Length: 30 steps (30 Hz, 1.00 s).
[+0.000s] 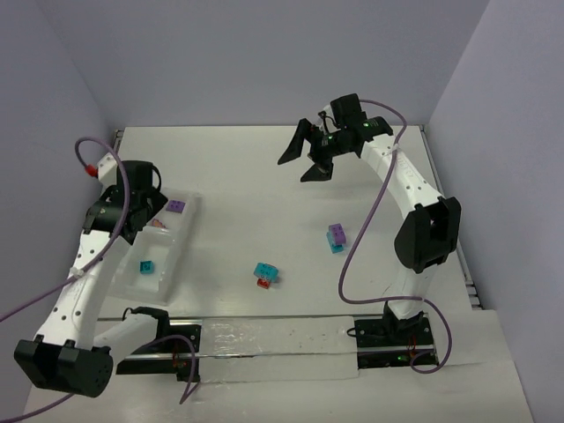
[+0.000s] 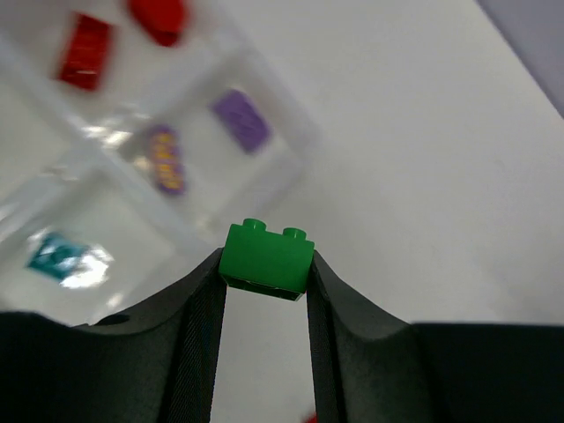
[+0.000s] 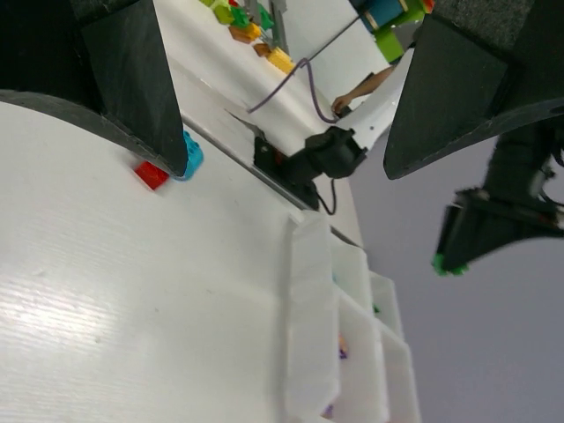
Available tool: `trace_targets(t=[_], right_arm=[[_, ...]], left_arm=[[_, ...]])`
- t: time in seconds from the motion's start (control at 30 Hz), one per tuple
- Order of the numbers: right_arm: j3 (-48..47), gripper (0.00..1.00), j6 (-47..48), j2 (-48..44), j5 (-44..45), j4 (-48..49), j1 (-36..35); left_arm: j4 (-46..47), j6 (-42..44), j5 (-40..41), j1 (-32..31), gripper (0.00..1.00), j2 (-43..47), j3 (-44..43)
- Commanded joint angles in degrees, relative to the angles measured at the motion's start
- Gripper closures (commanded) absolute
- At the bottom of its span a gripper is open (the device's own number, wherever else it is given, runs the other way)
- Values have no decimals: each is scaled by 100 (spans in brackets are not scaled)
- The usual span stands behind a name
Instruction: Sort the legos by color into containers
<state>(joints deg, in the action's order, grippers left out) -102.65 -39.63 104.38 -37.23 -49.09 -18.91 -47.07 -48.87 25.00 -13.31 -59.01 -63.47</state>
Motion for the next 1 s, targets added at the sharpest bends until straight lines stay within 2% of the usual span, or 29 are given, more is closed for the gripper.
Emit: trace_targets(t=[0.0, 0.1, 0.23, 0.43, 0.6, 0.77, 0.83, 0.9, 0.97], right_arm=[[-109, 0, 428, -180, 309, -578, -50], [-112, 0, 438, -190, 281, -599, -57], [-170, 0, 510, -189, 217, -709, -51], [-269, 0, 595, -99, 140, -879, -51], [-671, 0, 738, 154, 119, -1218, -51], [-942, 0, 738, 339, 32, -1349, -51], [-1024, 0, 723, 432, 11, -1367, -60], [-1088, 0, 704, 476, -2, -1359, -60], [-1108, 0, 678, 504, -21, -1358, -69]], left_arm=[[-1753, -1224, 1568, 583, 100, -245, -203], [-1586, -1047, 1604, 1334, 100, -363, -7], [-1414, -940, 1542, 1912, 100, -638, 206], [-795, -569, 1293, 2221, 100, -953, 561], [-847, -944, 1442, 2320, 100, -1319, 609], [-716, -967, 1367, 2447, 100, -1385, 714], [-712, -1010, 1409, 2456, 89, -1443, 755], [-658, -995, 1437, 2480, 84, -1463, 774], [-580, -905, 1379, 2507, 67, -1473, 776]])
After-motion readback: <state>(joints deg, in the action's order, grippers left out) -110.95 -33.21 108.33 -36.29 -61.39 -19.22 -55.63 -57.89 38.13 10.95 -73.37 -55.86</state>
